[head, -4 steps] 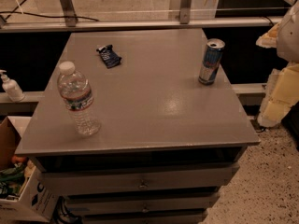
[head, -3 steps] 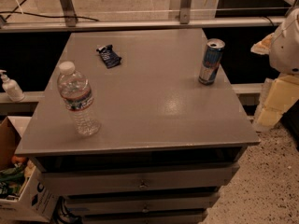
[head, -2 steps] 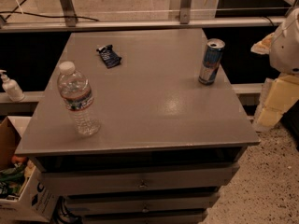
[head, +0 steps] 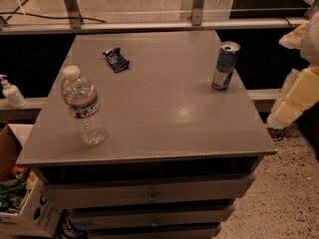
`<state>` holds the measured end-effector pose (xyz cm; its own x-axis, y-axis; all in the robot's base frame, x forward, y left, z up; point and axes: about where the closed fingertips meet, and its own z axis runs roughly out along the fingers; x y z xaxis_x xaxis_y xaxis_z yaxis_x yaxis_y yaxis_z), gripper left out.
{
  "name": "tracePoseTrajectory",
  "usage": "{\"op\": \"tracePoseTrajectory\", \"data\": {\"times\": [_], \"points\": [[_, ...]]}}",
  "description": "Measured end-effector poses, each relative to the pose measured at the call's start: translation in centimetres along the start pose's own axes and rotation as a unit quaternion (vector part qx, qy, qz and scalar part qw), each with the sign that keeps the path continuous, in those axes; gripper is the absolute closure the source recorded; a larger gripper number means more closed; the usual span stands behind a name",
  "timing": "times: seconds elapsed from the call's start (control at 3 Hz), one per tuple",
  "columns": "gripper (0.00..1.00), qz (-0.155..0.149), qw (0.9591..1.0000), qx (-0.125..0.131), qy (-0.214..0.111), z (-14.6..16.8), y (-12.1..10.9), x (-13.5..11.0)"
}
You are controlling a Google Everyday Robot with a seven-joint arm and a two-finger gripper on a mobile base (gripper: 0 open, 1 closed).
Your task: Move redbull can near rxbar blueberry
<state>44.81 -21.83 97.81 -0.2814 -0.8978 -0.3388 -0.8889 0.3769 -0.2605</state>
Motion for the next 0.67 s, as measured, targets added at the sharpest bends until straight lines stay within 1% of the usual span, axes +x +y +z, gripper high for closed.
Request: {"op": "tracePoseTrajectory", "data": {"times": [0.33, 0.67], "points": [[0.0, 0.053, 0.9984, 0.011, -0.019, 3.2, -3.3, 2.2], [0.0, 0.113, 0.9928, 0.006, -0.039, 9.2, -6.4, 3.4]]}}
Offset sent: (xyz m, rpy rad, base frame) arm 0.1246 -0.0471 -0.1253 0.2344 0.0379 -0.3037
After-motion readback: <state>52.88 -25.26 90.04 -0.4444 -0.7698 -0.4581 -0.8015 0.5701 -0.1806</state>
